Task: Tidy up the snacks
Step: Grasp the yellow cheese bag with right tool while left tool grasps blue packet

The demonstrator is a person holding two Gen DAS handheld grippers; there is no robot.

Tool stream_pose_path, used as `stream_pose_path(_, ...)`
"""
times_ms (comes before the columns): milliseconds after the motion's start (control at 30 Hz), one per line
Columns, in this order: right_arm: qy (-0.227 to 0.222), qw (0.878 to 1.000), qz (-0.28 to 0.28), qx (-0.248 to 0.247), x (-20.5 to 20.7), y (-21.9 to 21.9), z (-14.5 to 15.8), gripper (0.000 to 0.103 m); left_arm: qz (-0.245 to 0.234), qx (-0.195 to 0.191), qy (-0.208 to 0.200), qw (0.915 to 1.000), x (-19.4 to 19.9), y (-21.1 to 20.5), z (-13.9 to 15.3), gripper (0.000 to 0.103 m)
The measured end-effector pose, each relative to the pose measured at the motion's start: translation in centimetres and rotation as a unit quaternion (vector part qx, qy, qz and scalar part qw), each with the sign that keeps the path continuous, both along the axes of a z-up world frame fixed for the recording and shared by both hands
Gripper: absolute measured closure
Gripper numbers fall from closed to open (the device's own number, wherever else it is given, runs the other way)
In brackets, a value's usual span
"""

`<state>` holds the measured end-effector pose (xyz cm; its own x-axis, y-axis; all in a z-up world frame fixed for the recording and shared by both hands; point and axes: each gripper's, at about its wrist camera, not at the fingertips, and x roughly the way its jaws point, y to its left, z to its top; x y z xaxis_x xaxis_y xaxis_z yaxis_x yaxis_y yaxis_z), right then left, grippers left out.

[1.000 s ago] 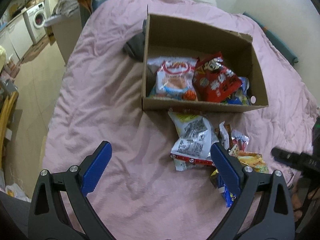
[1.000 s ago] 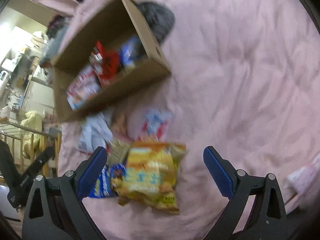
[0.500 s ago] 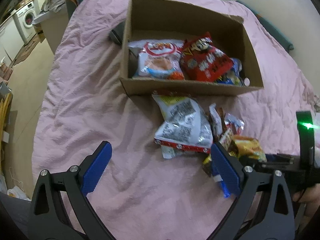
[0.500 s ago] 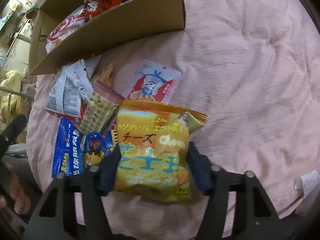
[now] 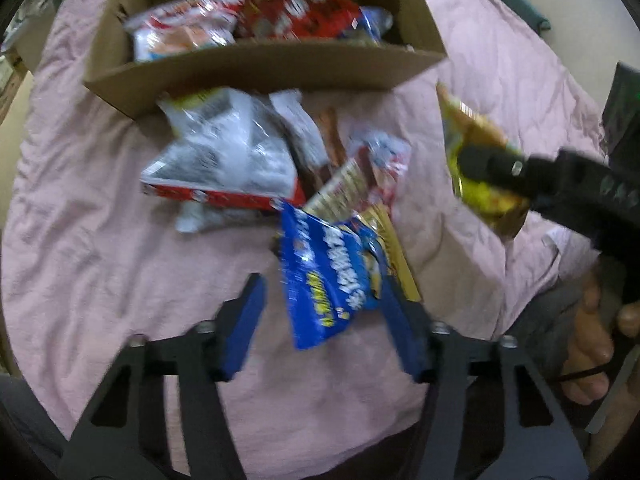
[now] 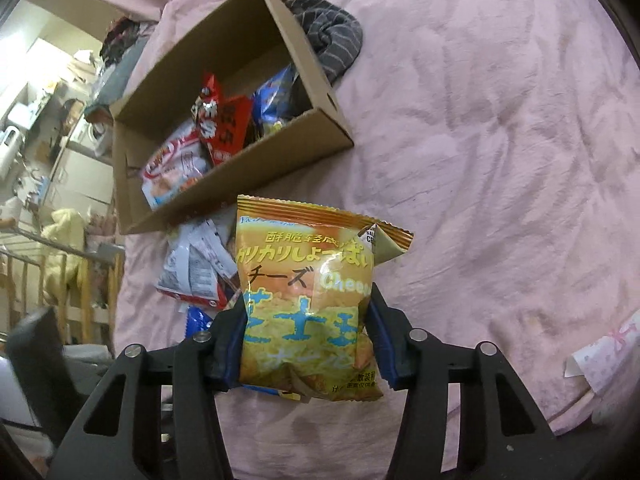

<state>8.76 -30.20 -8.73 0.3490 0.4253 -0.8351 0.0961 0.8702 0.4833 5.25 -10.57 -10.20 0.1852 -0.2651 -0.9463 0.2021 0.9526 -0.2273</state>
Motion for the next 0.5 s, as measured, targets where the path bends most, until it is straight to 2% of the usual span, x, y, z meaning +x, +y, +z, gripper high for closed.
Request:
stream_pose_path(100, -0.004, 1.000, -0.009, 0.015, 0.0, -0.2, 0.4, 0.049, 0.000, -0.001, 0.001, 1.0000, 0.0, -0.7, 0.1, 0.059)
stream_pose_path(267, -0.012, 0.999, -0.029, 0.033, 0.1, -1.1, 0.8, 0.049, -0.018, -0.016, -0.026, 0.9994, -0.1, -2.5, 1.8, 0.059)
stream_pose_path(367, -0.015, 0.999, -0.038, 0.035, 0.2, -1.5, 1.0, 0.049, -0.021, -0.002, -0.029, 0.9994, 0.5, -3.8, 1.7, 0.059)
stream_pose_path(500, -0.014, 0.998, -0.047, 0.035, 0.2, -2.1, 0.9, 0.049, -0.024, 0.026, -0.011, 0.9993, 1.6, -5.3, -0.3, 0.059)
